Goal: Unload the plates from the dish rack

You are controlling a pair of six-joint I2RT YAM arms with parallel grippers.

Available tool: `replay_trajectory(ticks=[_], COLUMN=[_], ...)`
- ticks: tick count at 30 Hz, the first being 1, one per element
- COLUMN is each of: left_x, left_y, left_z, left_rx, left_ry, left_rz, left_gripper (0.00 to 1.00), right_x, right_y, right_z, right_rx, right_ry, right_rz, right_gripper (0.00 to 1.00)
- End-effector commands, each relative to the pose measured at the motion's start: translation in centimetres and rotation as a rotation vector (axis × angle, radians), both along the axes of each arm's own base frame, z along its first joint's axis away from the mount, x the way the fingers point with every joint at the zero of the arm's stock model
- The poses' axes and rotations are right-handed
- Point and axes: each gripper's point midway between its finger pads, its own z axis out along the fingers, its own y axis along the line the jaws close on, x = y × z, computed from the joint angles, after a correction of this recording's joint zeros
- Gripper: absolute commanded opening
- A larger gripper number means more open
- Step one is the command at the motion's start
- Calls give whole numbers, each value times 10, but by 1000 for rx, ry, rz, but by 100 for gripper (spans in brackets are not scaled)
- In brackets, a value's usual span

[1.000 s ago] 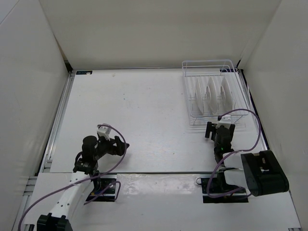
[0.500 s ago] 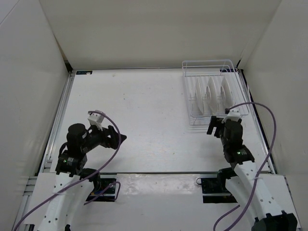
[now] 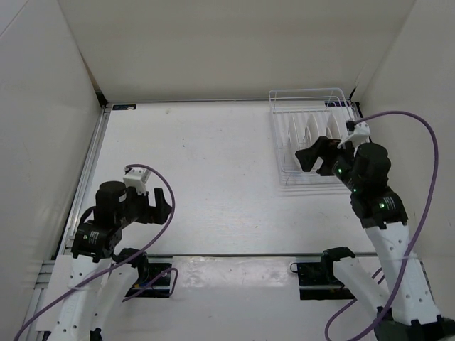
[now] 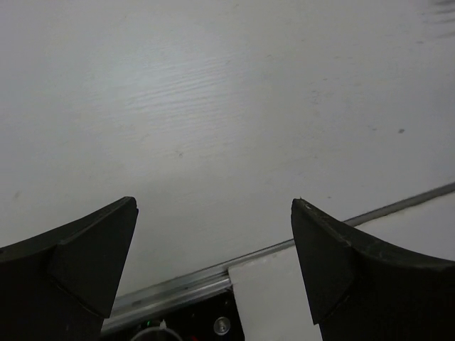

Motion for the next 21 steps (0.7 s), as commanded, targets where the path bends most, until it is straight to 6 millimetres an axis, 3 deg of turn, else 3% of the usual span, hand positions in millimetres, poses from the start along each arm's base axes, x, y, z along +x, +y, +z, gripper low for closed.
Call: replay_trajectory(ticks=[1,2,3,4,6,7,8,9,14,15,17,18,19,21], left_x=[-14,-16,-17,-19,-13,-14,-15,-15,-15,-15,-13,-13,-13,-12], left_y=[47,67,79,80,63,61,59,60,64,63,62,61,60,60], left_z=[-37,-40,-35,-34,-35,-34,-32,-34,-38,-38,-40,-41,-42,-44], left_rx=[94,161,188,170,104,104,94,98,117,115,118,119,120,126], left_ry=[135,143,124,113,79,62,52,55,82,80,92,97,104,116], left_rz=[318,413,484,506,427,396,389,395,418,416,408,404,397,392], left_gripper=[100,100,100,100,100,100,100,100,100,100,100,100,100,100], right_x=[23,33,39,47,70,76,92,98,133,141,151,157,162,172], right_y=[13,11,10,9,12,13,15,15,15,17,14,14,15,12], right_z=[14,0,37,38,39,37,20,28,5,-8,1,-13,-4,-10], right_rx=[18,-25,-43,-78,-113,-128,-151,-153,-186,-206,-225,-238,-238,-256], right_ry=[28,100,26,34,88,106,188,177,224,255,233,273,253,264], right_rz=[32,22,22,24,28,26,22,19,-24,-21,-34,-35,-34,-61], right_gripper=[90,90,90,90,78,73,68,67,64,61,59,56,56,55])
